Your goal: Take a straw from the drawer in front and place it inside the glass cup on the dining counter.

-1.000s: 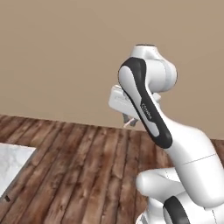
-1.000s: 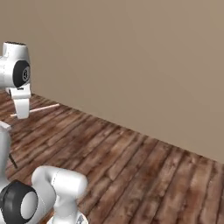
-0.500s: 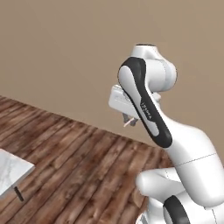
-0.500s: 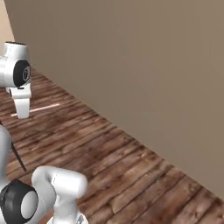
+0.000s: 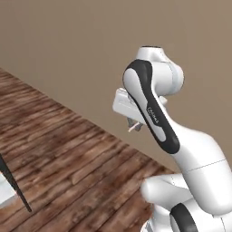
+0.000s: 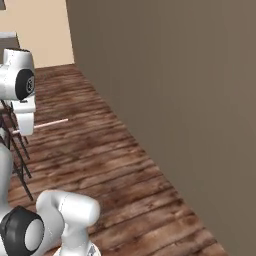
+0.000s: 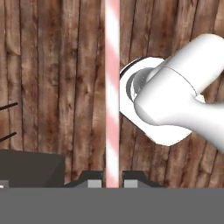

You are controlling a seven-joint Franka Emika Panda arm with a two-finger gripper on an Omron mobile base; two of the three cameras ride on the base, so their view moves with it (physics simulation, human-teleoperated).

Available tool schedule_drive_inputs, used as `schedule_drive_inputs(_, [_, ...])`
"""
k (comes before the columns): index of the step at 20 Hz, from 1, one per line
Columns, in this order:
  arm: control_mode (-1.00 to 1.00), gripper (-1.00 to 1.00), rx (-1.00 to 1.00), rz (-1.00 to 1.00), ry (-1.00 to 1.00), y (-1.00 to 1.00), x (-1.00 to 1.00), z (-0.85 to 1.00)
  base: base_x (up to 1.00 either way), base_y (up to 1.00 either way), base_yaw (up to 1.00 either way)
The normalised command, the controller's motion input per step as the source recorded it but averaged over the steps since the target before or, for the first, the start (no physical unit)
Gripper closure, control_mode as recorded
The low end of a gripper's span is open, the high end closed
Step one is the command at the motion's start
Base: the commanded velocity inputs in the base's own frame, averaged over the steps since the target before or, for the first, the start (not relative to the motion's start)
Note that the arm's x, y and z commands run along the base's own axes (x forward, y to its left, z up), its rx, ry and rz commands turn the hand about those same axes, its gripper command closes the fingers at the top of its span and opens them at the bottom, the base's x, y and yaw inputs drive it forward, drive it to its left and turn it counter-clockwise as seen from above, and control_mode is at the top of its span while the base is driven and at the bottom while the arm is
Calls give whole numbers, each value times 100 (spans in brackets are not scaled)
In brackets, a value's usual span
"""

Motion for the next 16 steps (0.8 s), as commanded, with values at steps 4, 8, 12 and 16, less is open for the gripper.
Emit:
schedule_drive_inputs(4, [100, 100, 0, 0, 0, 0, 0, 0, 100, -35, 48])
schedule_drive_inputs(8, [100, 100, 0, 0, 0, 0, 0, 0, 100, -31, 46])
schedule_drive_inputs(12, [100, 100, 0, 0, 0, 0, 0, 0, 100, -26, 42])
schedule_drive_inputs(16, [100, 100, 0, 0, 0, 0, 0, 0, 100, -25, 35])
